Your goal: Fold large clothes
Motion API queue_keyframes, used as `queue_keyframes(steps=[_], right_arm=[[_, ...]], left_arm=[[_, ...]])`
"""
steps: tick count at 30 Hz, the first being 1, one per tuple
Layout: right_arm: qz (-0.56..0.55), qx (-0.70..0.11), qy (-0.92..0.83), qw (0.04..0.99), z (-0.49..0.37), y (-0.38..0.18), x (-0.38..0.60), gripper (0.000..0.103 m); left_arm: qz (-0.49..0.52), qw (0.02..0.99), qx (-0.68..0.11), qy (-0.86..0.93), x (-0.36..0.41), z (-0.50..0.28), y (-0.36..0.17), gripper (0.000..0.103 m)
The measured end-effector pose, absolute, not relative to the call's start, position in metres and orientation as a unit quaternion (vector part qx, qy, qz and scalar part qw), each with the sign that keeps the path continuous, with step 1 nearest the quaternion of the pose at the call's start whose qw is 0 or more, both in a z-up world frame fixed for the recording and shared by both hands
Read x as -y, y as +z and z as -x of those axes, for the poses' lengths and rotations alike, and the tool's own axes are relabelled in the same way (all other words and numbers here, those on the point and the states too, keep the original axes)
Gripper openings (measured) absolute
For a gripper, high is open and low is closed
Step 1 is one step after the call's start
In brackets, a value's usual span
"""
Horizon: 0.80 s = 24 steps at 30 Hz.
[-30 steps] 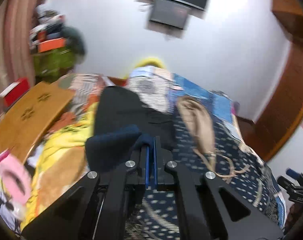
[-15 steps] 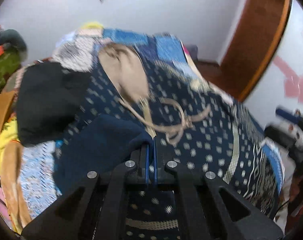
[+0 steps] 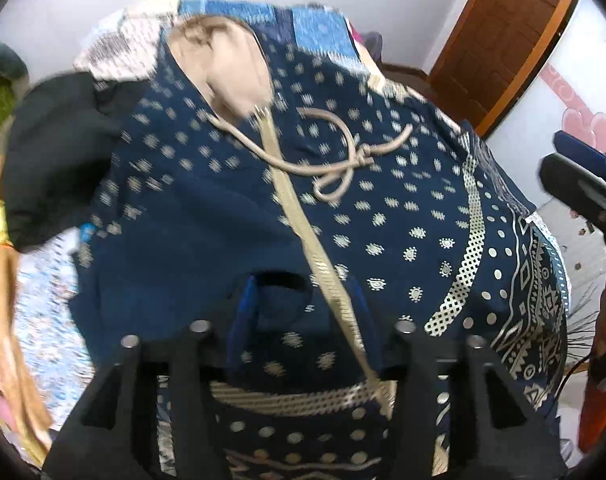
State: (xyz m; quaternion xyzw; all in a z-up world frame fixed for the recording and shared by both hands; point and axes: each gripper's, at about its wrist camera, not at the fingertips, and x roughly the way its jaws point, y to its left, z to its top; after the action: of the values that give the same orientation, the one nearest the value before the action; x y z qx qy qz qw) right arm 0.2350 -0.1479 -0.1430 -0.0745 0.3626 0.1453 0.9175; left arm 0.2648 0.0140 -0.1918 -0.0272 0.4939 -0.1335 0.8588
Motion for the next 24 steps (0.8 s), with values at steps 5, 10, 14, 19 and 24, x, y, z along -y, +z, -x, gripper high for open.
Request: queue_keyframes(steps=[5,10,14,19,24], right_arm=[[0.093,-0.363,0.185,0.908,-0.236,-0.136,0.126,0.1],[0.12,-0.361,0.231,0.895,-0.239,-0.127,0.09,0.1],[0.161,-0.356,0.275,0.878,-0.24,-0.128,0.048,0.099],[0.22,-0.381,0.323,0.838,-0.244,-0.151,-0.011,0.099],[0.267,-0.424,0.363,0.786,-0.246,-0.191,-0.07,0.098]], left_arm=[[0.029,0.892,-0.443,-0.087,-0.052,-0.253,-0.16,0.06],[0.061,0.915,-0.398,-0.02,-0.117,-0.24,-0.132,0.062],[0.066,0.921,-0.381,0.039,-0.164,-0.23,-0.125,0.063],[0.08,0.92,-0.376,0.082,-0.207,-0.212,-0.13,0.063],[0.097,0.91,-0.389,0.104,-0.236,-0.196,-0.149,0.063]])
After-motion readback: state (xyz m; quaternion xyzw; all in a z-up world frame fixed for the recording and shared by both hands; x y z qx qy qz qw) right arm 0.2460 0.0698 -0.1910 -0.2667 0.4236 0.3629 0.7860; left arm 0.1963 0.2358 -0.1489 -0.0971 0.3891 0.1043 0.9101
